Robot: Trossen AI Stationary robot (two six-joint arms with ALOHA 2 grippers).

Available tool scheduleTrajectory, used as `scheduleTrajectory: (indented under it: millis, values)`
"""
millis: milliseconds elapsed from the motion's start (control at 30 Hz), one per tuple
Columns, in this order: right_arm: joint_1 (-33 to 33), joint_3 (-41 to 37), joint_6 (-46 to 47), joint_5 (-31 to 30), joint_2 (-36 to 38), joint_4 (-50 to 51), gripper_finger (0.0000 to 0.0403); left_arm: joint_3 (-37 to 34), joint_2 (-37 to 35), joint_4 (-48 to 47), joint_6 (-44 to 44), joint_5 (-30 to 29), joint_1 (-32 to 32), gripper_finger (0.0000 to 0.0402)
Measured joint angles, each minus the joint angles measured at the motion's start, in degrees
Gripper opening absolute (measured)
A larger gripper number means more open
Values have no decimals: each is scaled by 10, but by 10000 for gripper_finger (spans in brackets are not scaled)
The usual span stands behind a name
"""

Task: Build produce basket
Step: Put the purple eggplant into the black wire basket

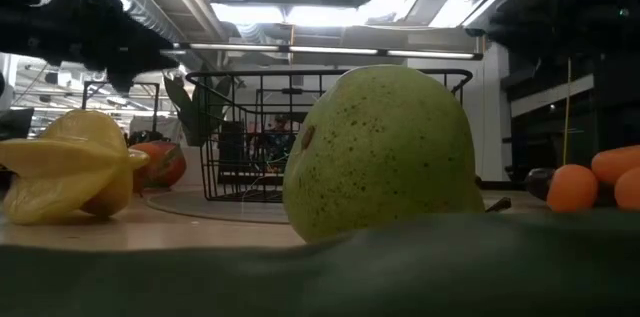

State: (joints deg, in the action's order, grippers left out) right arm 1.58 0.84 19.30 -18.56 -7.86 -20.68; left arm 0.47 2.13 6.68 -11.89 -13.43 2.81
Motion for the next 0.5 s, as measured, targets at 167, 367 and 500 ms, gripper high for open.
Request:
scheduleTrajectory:
  millis: [167,367,500]
  values:
    - [0,0,-101,18,0,-59,110,0,0,95,-40,-10,0,202]
    - [0,0,-10,116,0,-135,110,0,0,261,-31,-77,1,202]
    - [0,0,9,230,0,-264,110,0,0,311,-80,-47,0,202]
